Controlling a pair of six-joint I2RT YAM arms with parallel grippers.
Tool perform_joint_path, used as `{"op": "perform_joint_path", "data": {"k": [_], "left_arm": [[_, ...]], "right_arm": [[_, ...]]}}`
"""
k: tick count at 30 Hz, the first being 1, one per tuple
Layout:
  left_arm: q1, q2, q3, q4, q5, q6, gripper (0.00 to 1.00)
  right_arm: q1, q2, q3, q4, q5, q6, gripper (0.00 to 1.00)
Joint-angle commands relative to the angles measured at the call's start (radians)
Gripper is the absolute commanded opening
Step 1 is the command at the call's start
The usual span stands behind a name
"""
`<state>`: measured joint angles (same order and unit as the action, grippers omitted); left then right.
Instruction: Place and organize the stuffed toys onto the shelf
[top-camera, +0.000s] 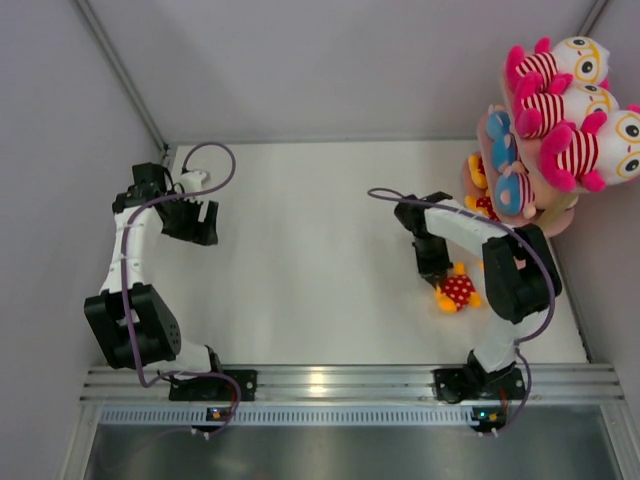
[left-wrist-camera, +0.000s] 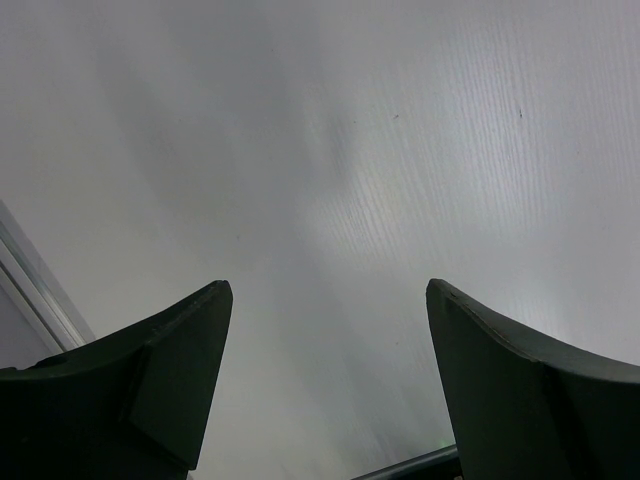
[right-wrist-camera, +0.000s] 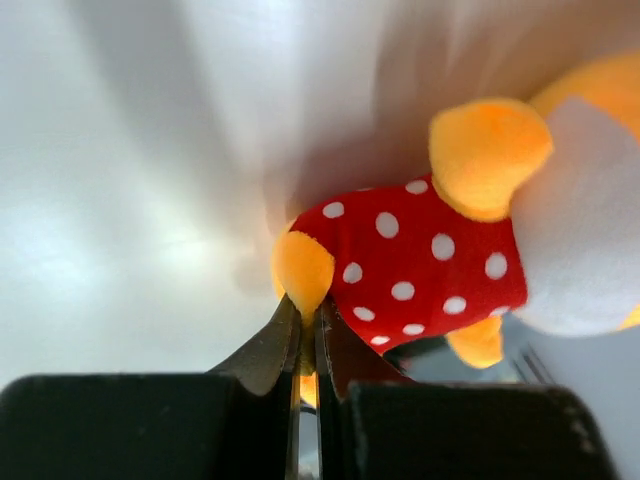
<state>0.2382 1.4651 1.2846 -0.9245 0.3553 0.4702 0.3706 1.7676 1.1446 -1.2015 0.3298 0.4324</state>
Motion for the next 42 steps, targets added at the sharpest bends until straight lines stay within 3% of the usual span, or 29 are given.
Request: {"op": "perform_joint_path", "data": {"k": [1,9,11,12,15,19,23,26,30,35,39,42], "left_arm": [[0.007,-0.009,0.045,-0.013,0.025,0.002,0.85],[0.007,-0.026,0.029,-0.014,-0.009,0.016,0.85],[0.007,-0.029,0.024,-0.014,-0.015,0.018,0.85],[0.007,-0.029,0.024,-0.014,-0.018,0.018,0.85],[0.009,-0.028,0.022,-0.014,-0.018,0.018,0.85],[0.007,-0.022,0.028,-0.014,-0.013,0.016,0.85],[0.007,-0.019,0.028,-0.014,-0.015,0.016,0.85],[0.007,-0.018,0.024,-0.013,-0.016,0.013,0.85],[0.009,-0.022,0.024,-0.016,-0.024,0.016,0.85],[0.010,-0.019,0.031,-0.014,-0.030,0.012,0.85],[0.009,-0.019,0.041,-0.020,-0.032,0.010,0.85],[0.010,-0.022,0.042,-0.027,-0.047,0.016,0.85]], "right_arm": [[0.192,-0.016,0.177,0.152,-0.275,0.055,0.00],[0.395,0.277,0.555,0.215,-0.238,-0.017,0.00],[0.402,0.296,0.569,0.267,-0.273,-0.038,0.12],[0.412,0.279,0.566,0.284,-0.278,-0.046,0.32],[0.444,0.224,0.515,0.362,-0.223,-0.104,0.47],[0.482,0.095,0.432,0.421,-0.077,-0.240,0.49],[0.576,-0.037,0.321,0.500,0.029,-0.547,0.52],[0.622,-0.167,0.147,0.637,0.011,-0.731,0.55],[0.579,-0.305,-0.067,0.769,-0.094,-0.908,0.62],[0.530,-0.264,-0.072,0.784,-0.080,-1.026,0.64],[0.508,-0.156,-0.036,0.789,-0.121,-1.060,0.64],[0.496,-0.078,-0.033,0.800,-0.063,-1.072,0.63]]}}
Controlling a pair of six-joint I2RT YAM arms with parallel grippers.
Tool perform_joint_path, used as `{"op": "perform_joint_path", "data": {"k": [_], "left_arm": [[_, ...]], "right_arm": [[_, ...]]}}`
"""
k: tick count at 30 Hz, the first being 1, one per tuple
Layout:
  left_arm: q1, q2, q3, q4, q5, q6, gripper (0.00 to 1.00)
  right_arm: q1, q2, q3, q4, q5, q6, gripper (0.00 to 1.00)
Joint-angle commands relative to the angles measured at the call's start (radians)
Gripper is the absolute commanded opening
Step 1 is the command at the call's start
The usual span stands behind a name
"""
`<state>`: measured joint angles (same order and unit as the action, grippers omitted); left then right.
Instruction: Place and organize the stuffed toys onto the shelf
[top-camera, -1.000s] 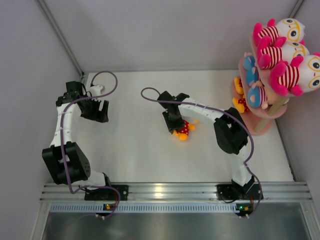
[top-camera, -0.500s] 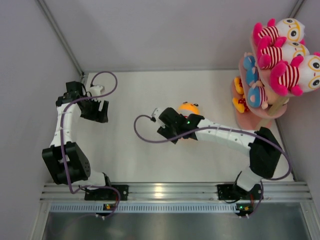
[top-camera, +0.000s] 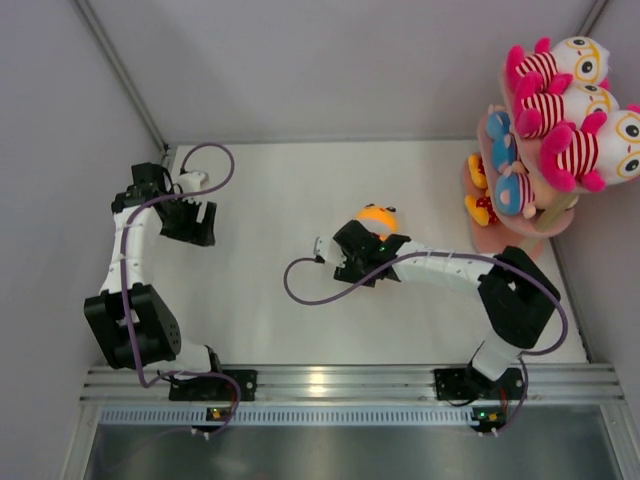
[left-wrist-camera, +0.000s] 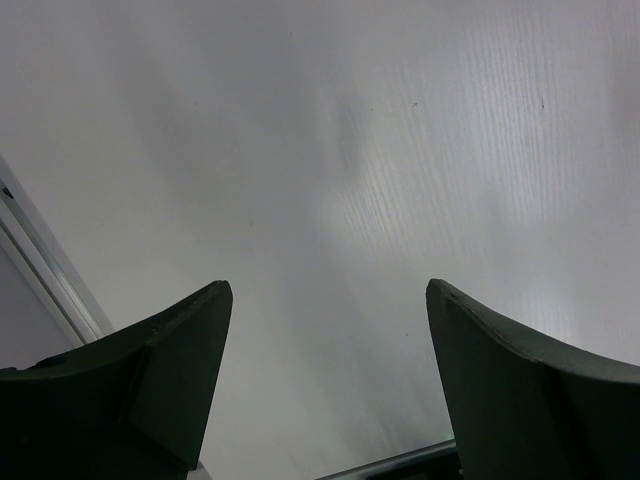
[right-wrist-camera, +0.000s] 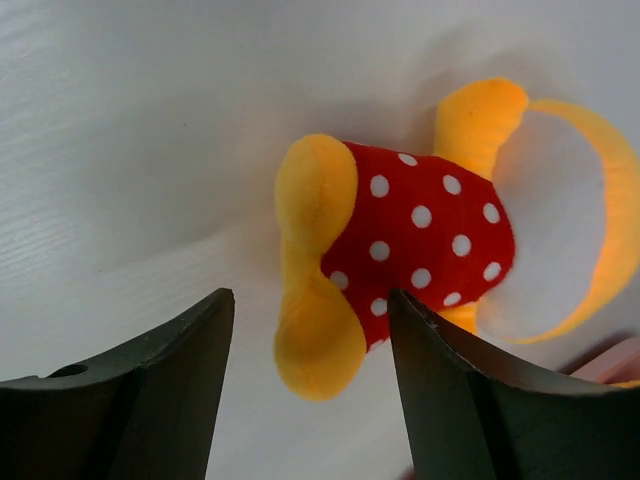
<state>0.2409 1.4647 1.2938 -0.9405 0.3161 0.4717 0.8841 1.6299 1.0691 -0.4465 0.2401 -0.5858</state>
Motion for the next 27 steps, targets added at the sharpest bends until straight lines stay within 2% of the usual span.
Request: {"op": "perform_joint_path", "data": {"k": [1,3,5,6,8,9,12,15,16,17,19,23,27], "left_arm": [[0.008,-0.024,0.035,-0.014,-0.011,0.016,0.85],[0.008,-0.024,0.035,-0.018,-0.015,0.024,0.85],[0.006,-0.023,0.036,-0.021,-0.017,0.024,0.85],[0.008,-0.023,0.036,-0.018,-0.014,0.025,0.85],[0.008,-0.018,0.041,-0.017,-0.006,0.021,0.85],[0.008,-0.018,0.042,-0.018,-0.003,0.016,0.85],[0.008,-0.023,0.041,-0.018,0.009,0.015,0.85],[0.008,-0.020,0.041,-0.018,0.006,0.019,0.85],[0.008,-0.020,0.042,-0.018,0.005,0.021,0.85],[0.008,-0.018,0.041,-0.018,0.006,0.025,0.85],[0.006,-0.017,0.042,-0.017,0.012,0.027,0.85],[0.008,-0.010,0.047,-0.017,0.026,0.033,0.85],[0.008,-0.018,0.044,-0.018,0.031,0.036,0.85]], "right_arm": [[-0.028,0.080,0.046,0.040,0.045,-0.037,0.63],[-0.063,0.114,0.039,0.046,0.098,-0.026,0.60],[-0.083,0.128,0.026,0.051,0.111,-0.020,0.52],[-0.086,0.140,0.025,0.066,0.105,-0.016,0.27],[-0.083,0.154,0.050,0.066,0.119,0.044,0.07],[-0.085,0.169,0.075,0.033,0.154,0.082,0.00],[-0.083,0.157,0.192,-0.070,0.194,0.257,0.00],[-0.085,0.133,0.313,-0.281,0.270,0.432,0.00],[-0.086,0.136,0.351,-0.440,0.296,0.539,0.00],[-0.091,0.140,0.432,-0.542,0.306,0.585,0.00],[-0.103,0.142,0.479,-0.744,0.312,0.731,0.00],[-0.187,0.085,0.468,-0.909,0.251,0.797,0.00],[-0.272,-0.010,0.436,-0.922,0.243,0.797,0.00]]}}
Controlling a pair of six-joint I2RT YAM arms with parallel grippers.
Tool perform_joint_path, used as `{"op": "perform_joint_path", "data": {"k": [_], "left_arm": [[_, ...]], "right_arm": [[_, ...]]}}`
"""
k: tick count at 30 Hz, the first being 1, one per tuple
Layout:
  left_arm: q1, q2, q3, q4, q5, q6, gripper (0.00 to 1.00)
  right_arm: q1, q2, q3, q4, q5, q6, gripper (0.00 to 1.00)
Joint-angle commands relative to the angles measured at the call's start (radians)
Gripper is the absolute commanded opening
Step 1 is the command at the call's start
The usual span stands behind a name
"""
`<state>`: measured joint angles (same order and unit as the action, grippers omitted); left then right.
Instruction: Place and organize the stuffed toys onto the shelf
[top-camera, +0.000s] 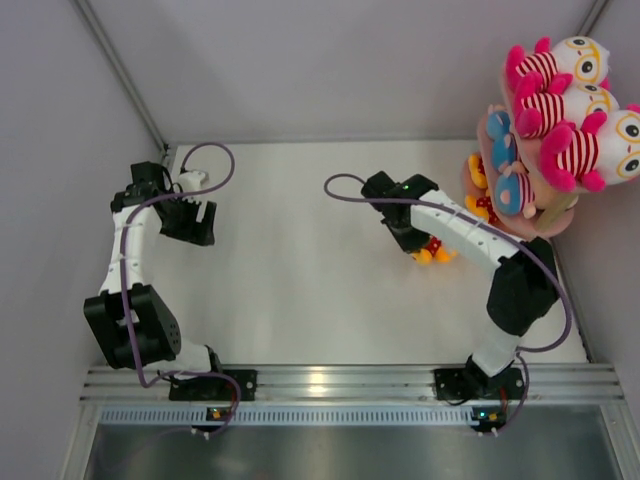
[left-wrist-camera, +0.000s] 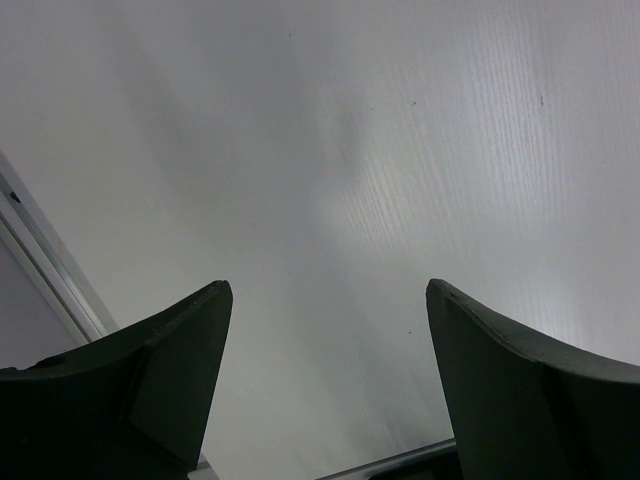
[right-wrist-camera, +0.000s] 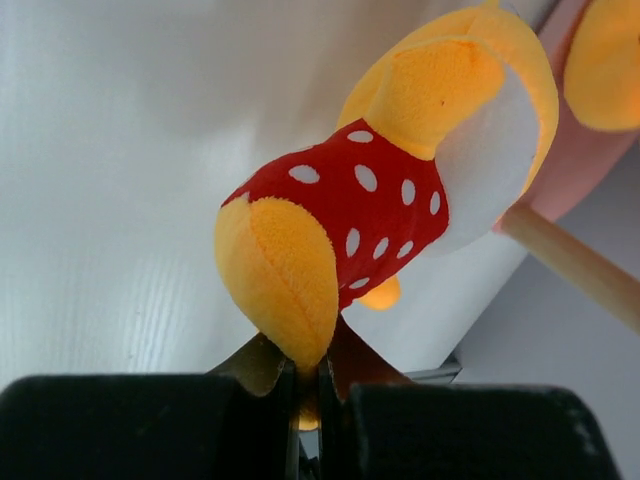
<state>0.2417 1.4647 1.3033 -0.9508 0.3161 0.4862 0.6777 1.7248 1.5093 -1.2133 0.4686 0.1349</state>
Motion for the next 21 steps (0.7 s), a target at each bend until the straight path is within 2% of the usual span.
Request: {"op": "perform_joint_path", "data": {"k": [1,6,8,14,18,21], "left_arm": [[0.008,-0.017,0.031,-0.006,0.031,0.025,0.85],[0.010,-0.015,0.024,-0.006,0.028,0.029,0.85],[0.011,-0.014,0.027,-0.006,0.031,0.029,0.85],[0.015,-0.009,0.030,-0.008,0.043,0.028,0.85],[0.015,-0.001,0.031,-0.008,0.038,0.028,0.85],[0.016,0.005,0.034,-0.009,0.047,0.020,0.85]], "right_arm": [[-0.085,-0.113,-0.009,-0.157,0.033,0.081,0.00],[-0.194,-0.082,-0.004,-0.129,0.155,0.011,0.00],[-0.276,-0.064,-0.012,-0.114,0.130,-0.011,0.00],[-0.380,-0.042,-0.009,-0.006,0.131,-0.081,0.00],[-0.343,-0.039,0.005,0.044,0.035,-0.093,0.00],[-0.273,-0.033,-0.008,0.058,0.030,-0.081,0.00]]}}
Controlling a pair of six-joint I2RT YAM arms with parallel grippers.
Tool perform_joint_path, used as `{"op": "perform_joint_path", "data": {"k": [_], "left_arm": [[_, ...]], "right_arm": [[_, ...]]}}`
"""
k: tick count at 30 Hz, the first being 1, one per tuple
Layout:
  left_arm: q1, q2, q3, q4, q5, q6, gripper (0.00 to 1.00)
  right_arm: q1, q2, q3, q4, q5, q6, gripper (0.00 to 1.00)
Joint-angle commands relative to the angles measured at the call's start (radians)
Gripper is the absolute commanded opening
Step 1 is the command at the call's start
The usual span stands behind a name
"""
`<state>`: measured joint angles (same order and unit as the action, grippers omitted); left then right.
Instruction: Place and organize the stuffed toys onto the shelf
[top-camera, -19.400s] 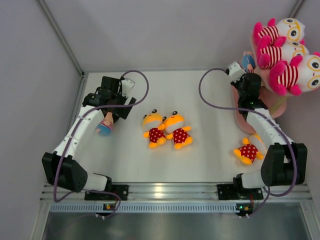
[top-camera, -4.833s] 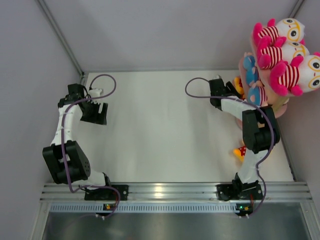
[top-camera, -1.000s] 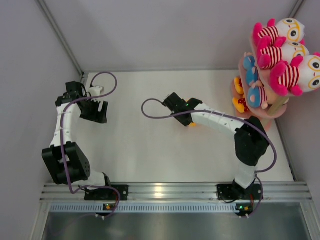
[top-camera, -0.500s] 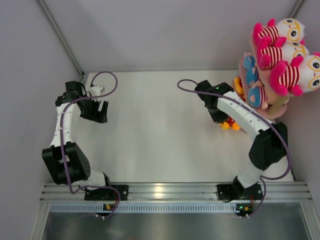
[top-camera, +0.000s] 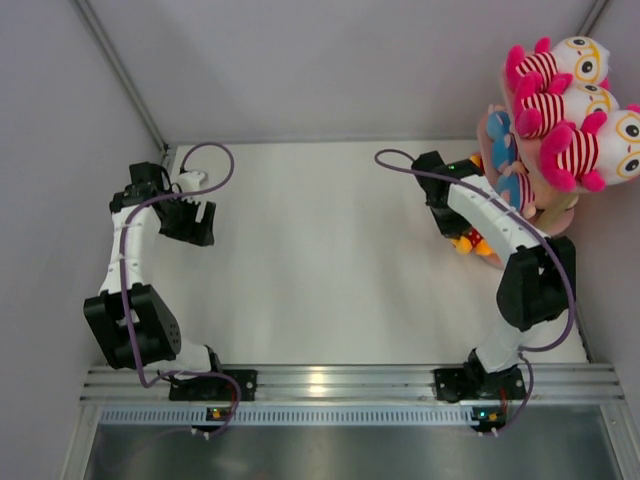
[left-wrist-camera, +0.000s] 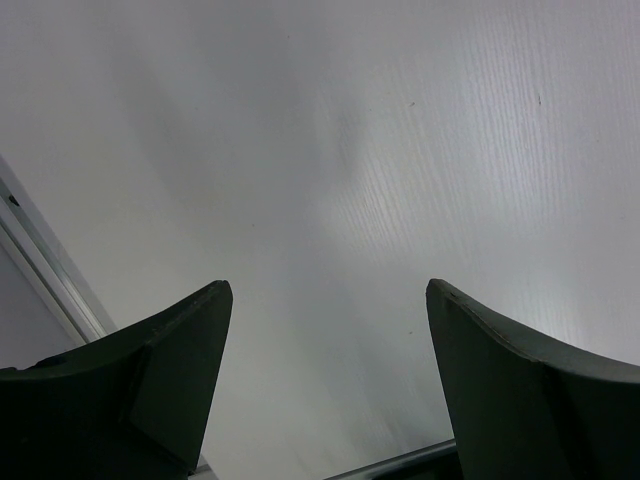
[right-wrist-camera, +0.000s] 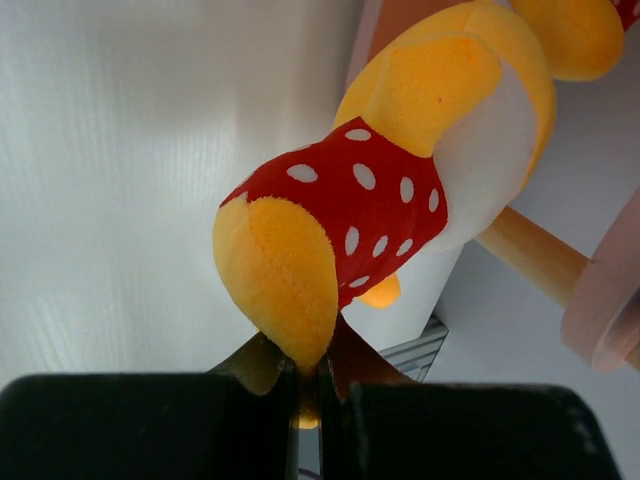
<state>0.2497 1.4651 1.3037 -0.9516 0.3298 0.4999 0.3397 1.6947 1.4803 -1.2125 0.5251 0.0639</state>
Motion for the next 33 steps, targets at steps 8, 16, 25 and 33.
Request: {"op": "perform_joint_path", "data": {"k": [8,16,25,33], "left_arm": [[0.008,0.001,0.031,-0.007,0.028,0.009,0.85],[0.008,-0.002,0.031,-0.006,0.031,0.003,0.85],[0.010,-0.009,0.031,-0.006,0.020,0.002,0.85],[0.011,-0.005,0.017,-0.007,0.002,0.011,0.85]], "right_arm": [[0.128,-0.023,-0.041,0.008,0.124,0.050,0.00],[0.244,-0.040,-0.100,0.178,0.067,-0.056,0.00],[0.537,0.051,-0.186,0.566,-0.091,-0.331,0.12],[0.538,-0.128,-0.258,0.685,-0.014,-0.423,0.81]]}}
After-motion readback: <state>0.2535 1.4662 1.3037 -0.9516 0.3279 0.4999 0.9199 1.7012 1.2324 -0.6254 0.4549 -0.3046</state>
